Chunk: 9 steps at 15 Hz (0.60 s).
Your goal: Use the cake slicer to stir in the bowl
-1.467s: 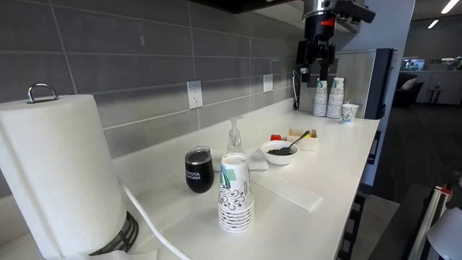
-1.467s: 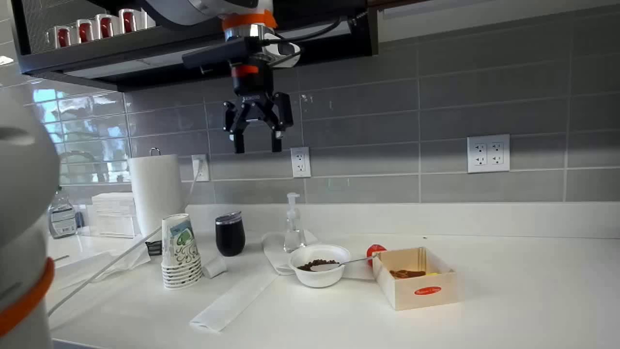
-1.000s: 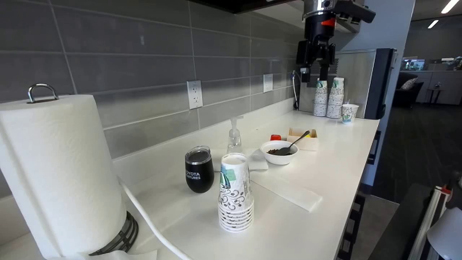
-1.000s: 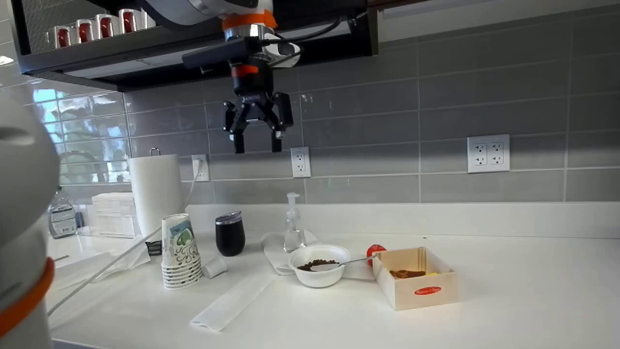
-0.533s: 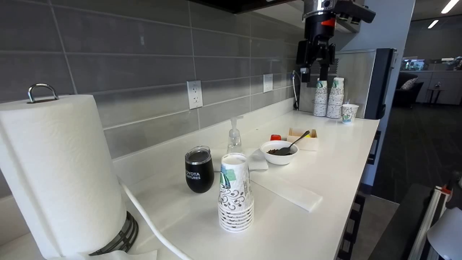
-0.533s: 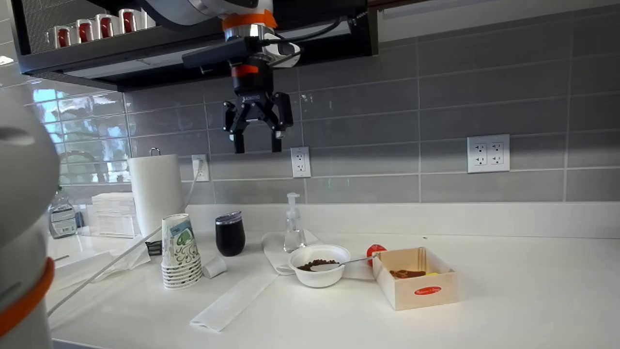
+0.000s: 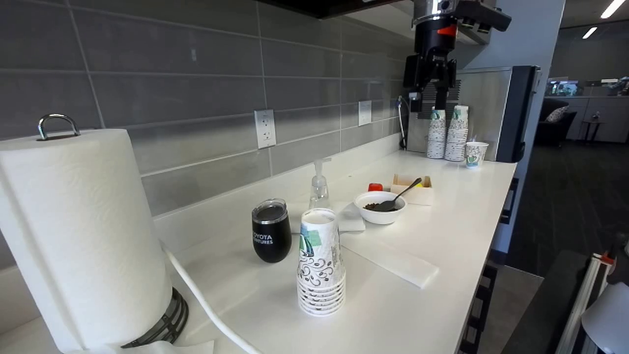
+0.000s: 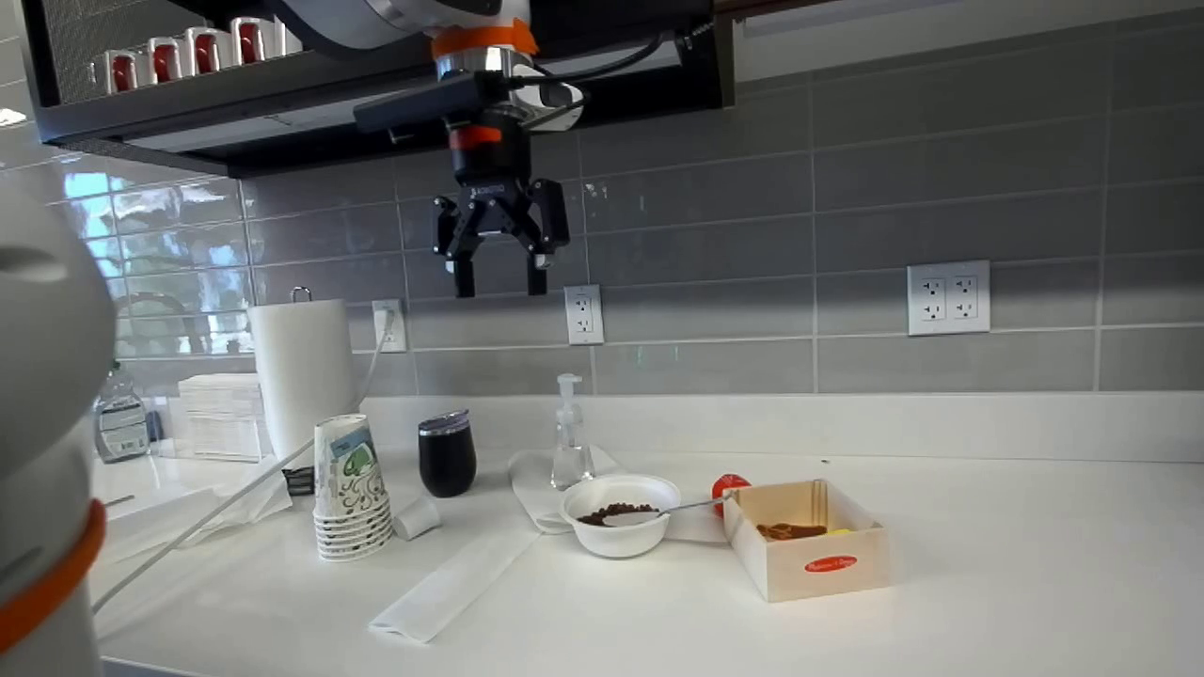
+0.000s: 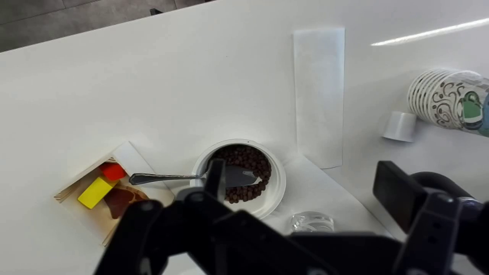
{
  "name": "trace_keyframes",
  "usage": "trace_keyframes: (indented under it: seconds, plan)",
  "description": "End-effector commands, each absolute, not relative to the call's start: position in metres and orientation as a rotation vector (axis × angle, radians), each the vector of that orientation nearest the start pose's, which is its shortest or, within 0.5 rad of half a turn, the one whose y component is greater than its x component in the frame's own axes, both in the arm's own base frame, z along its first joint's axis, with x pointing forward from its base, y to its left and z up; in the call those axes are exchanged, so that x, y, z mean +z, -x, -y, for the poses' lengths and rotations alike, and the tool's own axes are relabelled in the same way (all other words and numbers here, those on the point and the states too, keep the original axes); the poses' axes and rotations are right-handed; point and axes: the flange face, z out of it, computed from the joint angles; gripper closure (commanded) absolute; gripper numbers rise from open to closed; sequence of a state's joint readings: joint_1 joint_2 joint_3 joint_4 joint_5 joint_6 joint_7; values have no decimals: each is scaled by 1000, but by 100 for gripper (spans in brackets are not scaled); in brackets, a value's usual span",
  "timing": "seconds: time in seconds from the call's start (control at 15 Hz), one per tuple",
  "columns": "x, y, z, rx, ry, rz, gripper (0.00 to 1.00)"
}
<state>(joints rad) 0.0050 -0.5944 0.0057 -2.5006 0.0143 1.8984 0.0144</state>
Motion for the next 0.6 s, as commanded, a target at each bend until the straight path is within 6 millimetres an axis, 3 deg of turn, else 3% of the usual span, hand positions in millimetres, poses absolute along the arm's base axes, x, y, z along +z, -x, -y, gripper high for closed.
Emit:
trace_keyframes:
  seconds: [0.0,0.53]
  plan:
    - [485,-368,-1,-7,3134,-55,0]
    - [478,-364,44,-154,3188,-485,0]
